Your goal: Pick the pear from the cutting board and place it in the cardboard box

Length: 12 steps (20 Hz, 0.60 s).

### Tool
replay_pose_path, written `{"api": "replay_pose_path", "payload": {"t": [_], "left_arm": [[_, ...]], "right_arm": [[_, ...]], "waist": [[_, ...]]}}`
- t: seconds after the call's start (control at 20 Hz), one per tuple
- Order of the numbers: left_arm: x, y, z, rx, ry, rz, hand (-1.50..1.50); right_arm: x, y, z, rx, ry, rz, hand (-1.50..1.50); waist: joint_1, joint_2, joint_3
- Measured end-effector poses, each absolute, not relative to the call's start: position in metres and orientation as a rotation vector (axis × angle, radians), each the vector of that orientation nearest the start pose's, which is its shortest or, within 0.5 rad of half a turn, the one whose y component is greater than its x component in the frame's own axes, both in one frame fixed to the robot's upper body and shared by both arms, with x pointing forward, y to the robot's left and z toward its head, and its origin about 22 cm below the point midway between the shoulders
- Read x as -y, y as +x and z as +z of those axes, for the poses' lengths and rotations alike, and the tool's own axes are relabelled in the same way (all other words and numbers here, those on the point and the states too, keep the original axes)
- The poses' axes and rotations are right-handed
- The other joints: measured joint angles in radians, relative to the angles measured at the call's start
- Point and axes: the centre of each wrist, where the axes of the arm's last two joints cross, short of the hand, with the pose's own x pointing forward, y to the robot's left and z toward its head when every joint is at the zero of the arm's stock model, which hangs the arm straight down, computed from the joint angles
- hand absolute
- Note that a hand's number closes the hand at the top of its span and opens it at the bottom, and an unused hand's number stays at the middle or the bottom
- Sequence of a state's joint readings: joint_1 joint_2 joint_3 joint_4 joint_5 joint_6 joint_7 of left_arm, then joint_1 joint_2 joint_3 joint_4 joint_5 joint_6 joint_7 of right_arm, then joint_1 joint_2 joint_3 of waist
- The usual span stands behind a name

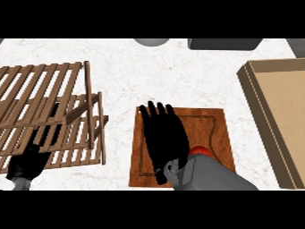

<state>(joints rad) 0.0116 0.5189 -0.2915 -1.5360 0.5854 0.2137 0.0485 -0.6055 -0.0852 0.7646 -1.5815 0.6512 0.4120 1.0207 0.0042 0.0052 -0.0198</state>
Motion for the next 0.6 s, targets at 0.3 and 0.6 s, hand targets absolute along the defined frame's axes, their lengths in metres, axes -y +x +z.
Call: {"api": "replay_pose_path", "payload": {"t": [0.3,0.6], "left_arm": [[-0.290,0.231,0.008,1.337,-0.024,0.020,0.00],[-0.290,0.229,0.009,1.325,-0.013,0.019,0.00]], "right_arm": [[0.015,0.247,0.103,1.046,-0.751,1.456,-1.50],[0.017,0.250,0.092,1.000,-0.777,1.462,-1.50]], "waist": [[-0.001,-0.001,0.002],[-0.003,0.000,0.001]]}}
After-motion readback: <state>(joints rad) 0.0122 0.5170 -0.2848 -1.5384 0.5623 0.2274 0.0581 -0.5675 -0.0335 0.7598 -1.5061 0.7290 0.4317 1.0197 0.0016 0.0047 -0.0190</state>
